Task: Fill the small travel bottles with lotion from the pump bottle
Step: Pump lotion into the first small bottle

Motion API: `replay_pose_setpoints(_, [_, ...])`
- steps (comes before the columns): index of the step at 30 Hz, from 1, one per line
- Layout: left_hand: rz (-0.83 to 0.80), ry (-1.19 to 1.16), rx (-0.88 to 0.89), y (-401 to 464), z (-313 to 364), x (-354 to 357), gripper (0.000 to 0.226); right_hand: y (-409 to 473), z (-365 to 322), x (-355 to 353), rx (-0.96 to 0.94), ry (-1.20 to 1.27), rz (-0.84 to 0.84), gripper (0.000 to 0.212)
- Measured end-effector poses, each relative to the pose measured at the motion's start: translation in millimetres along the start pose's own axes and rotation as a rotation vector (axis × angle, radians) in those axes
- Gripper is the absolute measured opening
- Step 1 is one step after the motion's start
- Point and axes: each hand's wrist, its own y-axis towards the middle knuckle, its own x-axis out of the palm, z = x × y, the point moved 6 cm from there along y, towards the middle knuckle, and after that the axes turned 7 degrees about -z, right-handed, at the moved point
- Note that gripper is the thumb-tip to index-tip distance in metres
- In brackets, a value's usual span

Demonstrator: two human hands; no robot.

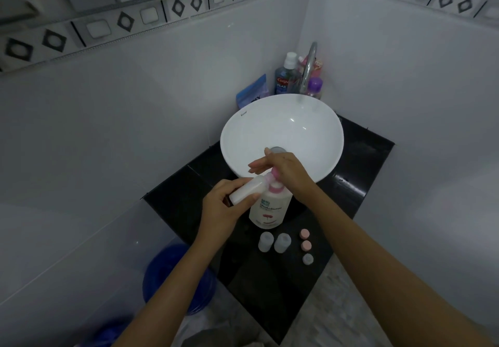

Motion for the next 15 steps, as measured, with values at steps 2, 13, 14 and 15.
replay_pose_setpoints(2, [-0.002, 0.016, 0.000, 1, -2, 0, 0.036, -1, 1, 1, -0.056, -0.009, 0.040, 0.046])
replay_pose_setpoints(13, [-0.024, 0.056, -0.024, -2, -13, 0, 0.038, 1, 15, 4, 0.015, -0.063, 0.023, 0.048])
replay_pose_setpoints(14, [-0.026, 0.062, -0.018, -2, -11, -1, 0.038, 1, 12, 3, 0.006, -0.057, 0.008, 0.048])
replay_pose_setpoints(15, [-0.029, 0.072, -0.013, -2, -10, -2, 0.039, 2, 10, 2, -0.003, -0.046, 0.002, 0.047])
